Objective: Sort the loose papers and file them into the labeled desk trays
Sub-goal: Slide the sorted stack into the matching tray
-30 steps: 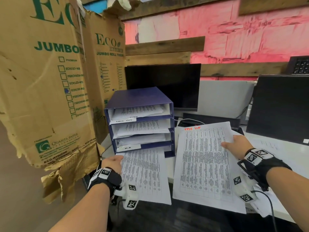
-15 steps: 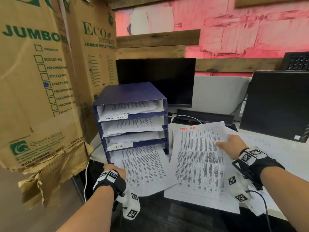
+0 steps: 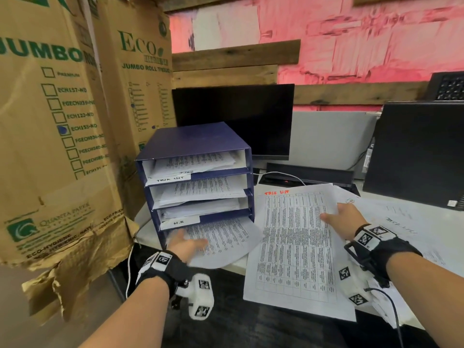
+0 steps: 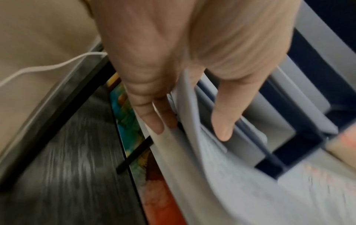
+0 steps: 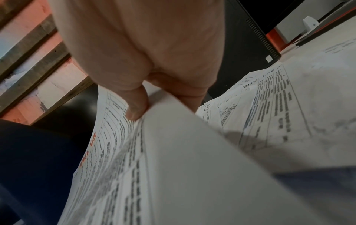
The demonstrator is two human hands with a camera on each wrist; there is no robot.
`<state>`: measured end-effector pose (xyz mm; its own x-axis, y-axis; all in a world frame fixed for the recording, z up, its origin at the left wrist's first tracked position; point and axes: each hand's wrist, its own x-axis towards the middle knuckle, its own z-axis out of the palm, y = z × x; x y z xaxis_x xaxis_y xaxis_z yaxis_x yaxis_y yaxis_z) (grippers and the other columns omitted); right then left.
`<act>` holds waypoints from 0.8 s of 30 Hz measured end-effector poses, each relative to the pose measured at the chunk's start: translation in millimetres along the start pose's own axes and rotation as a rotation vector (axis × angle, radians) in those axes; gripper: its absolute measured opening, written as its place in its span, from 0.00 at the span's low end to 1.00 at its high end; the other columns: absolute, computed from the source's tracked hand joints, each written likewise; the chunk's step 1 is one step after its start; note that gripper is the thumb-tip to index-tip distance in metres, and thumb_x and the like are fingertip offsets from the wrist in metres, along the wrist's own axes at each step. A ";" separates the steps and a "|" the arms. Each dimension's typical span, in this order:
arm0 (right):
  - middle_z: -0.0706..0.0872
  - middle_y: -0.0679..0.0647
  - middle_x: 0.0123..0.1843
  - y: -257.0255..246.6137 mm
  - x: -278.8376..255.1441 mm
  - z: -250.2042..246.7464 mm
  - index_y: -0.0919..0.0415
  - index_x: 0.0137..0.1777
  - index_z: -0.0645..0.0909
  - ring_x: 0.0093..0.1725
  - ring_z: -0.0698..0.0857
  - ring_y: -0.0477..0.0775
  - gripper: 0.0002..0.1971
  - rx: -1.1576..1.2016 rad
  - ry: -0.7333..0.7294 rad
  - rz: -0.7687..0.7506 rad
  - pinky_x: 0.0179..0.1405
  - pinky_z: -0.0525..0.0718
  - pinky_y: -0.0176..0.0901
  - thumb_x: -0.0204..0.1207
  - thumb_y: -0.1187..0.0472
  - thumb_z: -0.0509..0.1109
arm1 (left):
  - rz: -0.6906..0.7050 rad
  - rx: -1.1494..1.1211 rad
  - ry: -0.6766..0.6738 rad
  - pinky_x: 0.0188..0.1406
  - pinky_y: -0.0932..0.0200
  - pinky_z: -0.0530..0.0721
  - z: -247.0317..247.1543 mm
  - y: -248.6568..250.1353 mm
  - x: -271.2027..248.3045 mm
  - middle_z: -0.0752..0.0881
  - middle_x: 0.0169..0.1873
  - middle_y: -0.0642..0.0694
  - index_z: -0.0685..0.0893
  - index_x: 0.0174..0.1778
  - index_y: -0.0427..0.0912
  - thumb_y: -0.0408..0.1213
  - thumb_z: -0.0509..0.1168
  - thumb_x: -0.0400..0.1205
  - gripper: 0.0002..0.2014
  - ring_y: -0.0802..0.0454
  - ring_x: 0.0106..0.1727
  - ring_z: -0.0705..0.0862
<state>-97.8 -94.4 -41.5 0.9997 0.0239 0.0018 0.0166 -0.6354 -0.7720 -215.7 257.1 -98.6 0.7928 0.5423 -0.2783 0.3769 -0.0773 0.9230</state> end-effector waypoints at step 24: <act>0.82 0.51 0.39 22.4 17.6 8.1 0.61 0.47 0.77 0.41 0.82 0.53 0.07 -0.089 -0.022 -0.006 0.39 0.79 0.43 0.79 0.57 0.68 | 0.121 1.224 -0.054 0.77 0.32 0.55 18.6 8.9 12.5 0.55 0.82 0.46 0.55 0.81 0.65 0.67 0.68 0.69 0.46 0.35 0.81 0.52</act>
<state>-80.0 -102.0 -63.9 0.9990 0.0446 -0.0087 0.0251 -0.7013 -0.7124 -193.5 247.7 -98.8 0.8617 0.4438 -0.2460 0.4769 -0.8739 0.0939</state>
